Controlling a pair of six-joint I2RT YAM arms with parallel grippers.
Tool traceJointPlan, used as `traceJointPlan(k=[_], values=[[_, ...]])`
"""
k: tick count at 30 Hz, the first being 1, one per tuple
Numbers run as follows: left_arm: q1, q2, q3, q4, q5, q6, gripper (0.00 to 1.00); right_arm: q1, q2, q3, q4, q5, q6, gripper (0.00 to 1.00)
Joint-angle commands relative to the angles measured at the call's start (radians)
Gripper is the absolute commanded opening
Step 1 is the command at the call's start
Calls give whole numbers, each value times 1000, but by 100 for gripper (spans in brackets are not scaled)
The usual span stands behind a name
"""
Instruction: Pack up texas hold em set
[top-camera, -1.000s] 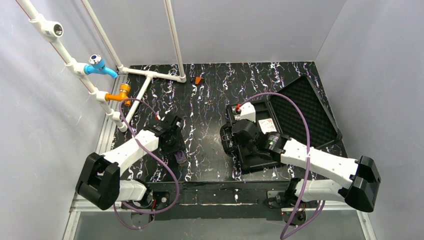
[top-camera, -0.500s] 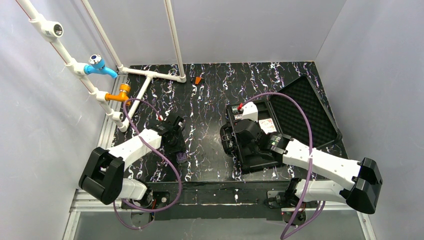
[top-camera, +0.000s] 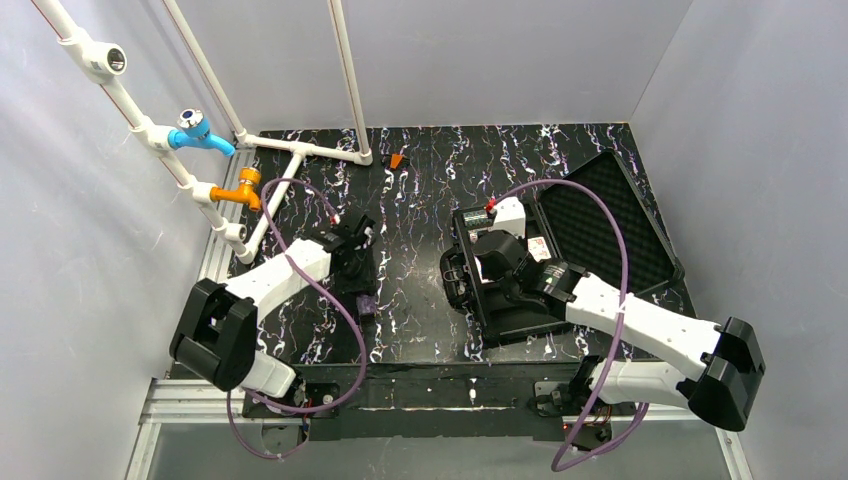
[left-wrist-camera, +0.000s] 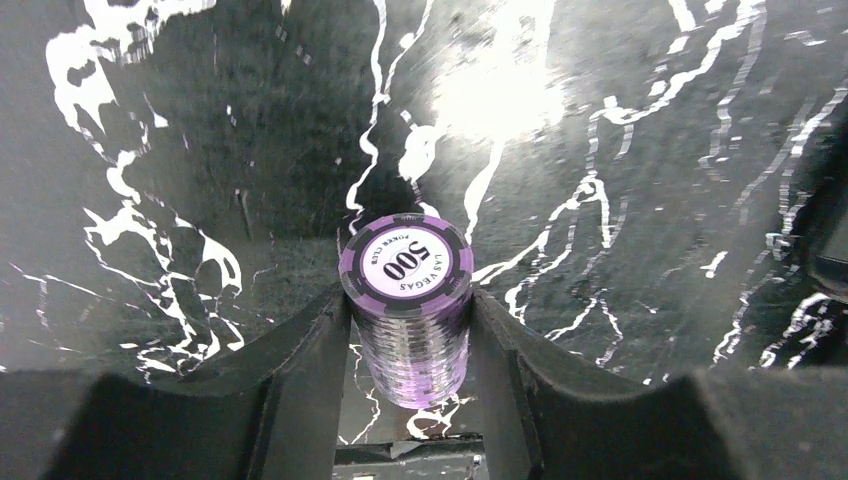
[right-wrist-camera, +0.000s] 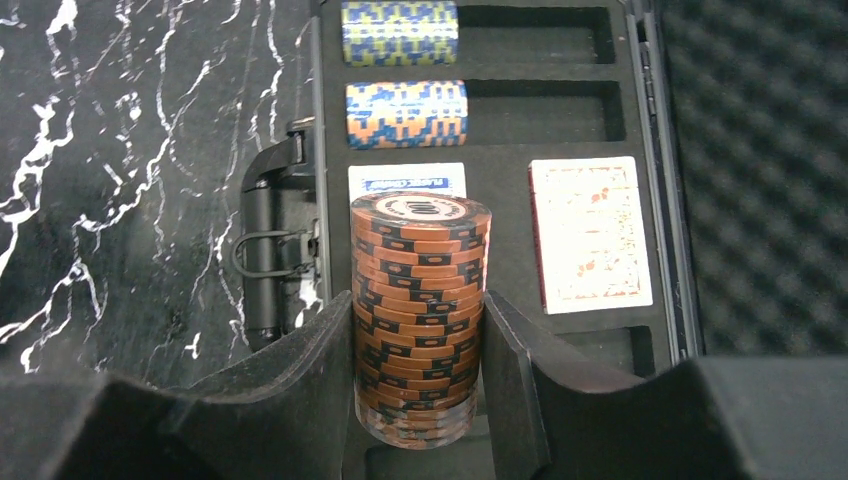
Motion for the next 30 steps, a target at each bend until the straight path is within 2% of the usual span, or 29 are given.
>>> traceJointPlan(k=[1,7,17,21,26,30], values=[[-5,15,164,-108,10,105,0,-52,16,73,47,82,56,1],[-5,66,342,-185,44,183,0,-138,74,132,-12,110,225,1],[-6,154,583,-264,-10,365,0,-247,195,271,-115,158,525,1],[-5,149,560,-222,-25,385,0,-318,278,335,-190,110,678,1],[-5,77,419,-90,-19,408,0,-397,393,437,-310,41,836,1],[-5,27,332,-8,1,426,0,-443,474,503,-333,-11,898,1]])
